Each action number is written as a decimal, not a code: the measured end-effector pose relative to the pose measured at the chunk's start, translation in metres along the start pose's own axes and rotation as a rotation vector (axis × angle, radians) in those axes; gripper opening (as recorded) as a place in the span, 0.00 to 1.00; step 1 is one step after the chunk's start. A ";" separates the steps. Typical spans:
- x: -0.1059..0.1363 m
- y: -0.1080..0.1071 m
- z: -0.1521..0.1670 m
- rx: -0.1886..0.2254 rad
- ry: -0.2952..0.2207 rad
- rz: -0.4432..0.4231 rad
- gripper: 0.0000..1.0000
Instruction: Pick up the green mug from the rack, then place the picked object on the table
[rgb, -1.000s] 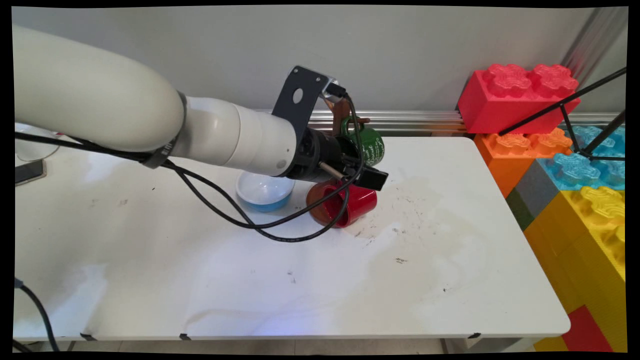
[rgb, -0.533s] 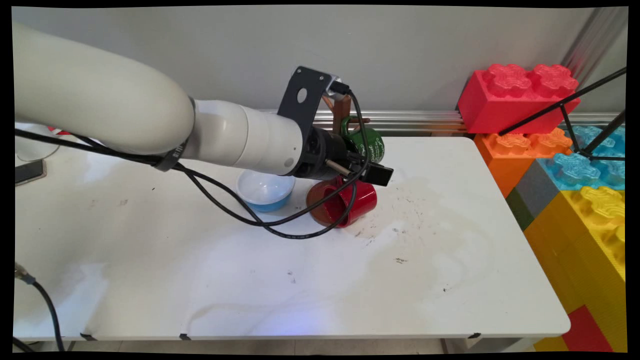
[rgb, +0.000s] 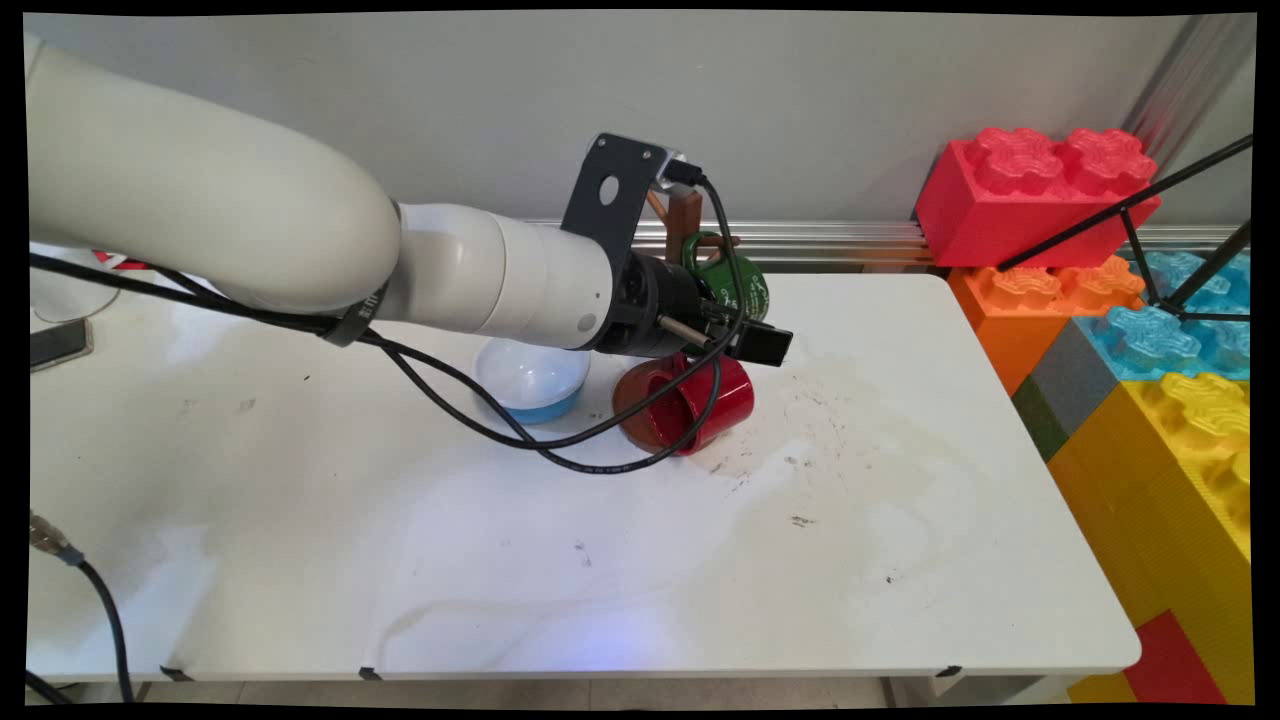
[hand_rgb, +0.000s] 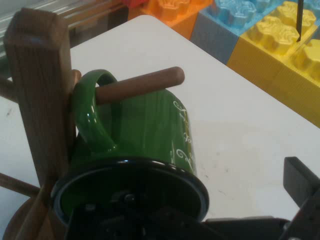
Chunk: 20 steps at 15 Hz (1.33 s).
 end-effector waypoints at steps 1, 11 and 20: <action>0.000 0.000 0.000 0.000 0.001 -0.001 1.00; 0.000 -0.004 -0.002 0.015 0.002 -0.010 0.00; -0.002 -0.010 -0.008 0.040 -0.014 -0.026 0.00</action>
